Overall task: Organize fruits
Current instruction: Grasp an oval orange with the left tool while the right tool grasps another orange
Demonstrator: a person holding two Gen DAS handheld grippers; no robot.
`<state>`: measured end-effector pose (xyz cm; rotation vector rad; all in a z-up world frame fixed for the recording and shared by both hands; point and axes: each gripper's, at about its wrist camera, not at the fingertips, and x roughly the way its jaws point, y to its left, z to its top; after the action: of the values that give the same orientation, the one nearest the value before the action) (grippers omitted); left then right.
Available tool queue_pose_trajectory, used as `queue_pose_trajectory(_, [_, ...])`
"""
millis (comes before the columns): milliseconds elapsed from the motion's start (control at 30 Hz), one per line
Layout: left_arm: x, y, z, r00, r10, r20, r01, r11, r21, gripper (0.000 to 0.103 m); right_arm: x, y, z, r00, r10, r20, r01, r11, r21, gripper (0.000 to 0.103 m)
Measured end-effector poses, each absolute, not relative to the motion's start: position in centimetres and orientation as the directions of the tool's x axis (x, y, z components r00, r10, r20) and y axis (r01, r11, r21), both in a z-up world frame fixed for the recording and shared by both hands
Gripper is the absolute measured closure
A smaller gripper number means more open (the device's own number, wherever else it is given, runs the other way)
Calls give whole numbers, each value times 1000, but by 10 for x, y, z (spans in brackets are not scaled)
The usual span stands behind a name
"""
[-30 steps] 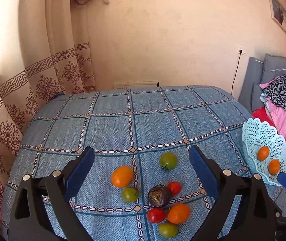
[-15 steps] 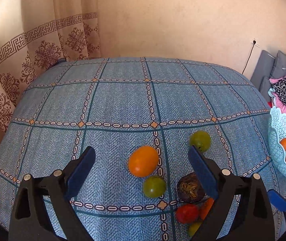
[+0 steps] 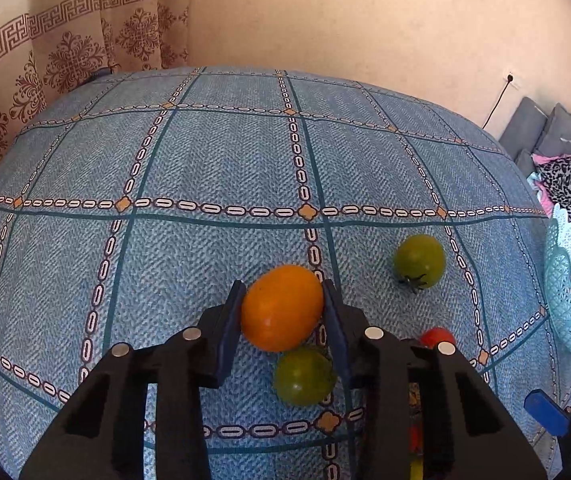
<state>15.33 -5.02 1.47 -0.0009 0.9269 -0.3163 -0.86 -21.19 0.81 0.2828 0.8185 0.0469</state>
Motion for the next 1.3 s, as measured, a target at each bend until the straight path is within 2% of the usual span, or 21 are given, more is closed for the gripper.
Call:
queue_pose_trajectory(267, [142, -44, 34, 607, -262, -750, 259, 958, -125, 65, 5, -204, 3, 676, 177, -715, 46, 958, 282, 22])
queue_pose_trajectory(433, [138, -39, 48, 639, -253, -726, 246, 962, -118, 65, 19, -198, -1, 662, 216, -718, 33, 948, 316, 38])
queue_pose_trajectory(700, [136, -31, 53, 646, -263, -717, 237, 962, -139, 65, 37, -189, -13, 635, 283, -719, 9, 928, 372, 53])
queue_pose_trajectory(900, [137, -28, 52, 644, -259, -720, 218, 964, -152, 65, 36, -187, -10, 644, 272, -715, 2, 934, 358, 64])
queue_pose_trajectory(1300, [130, -33, 62, 677, -243, -694, 208, 969, -137, 65, 8, -201, 6, 696, 197, -691, 43, 949, 313, 64])
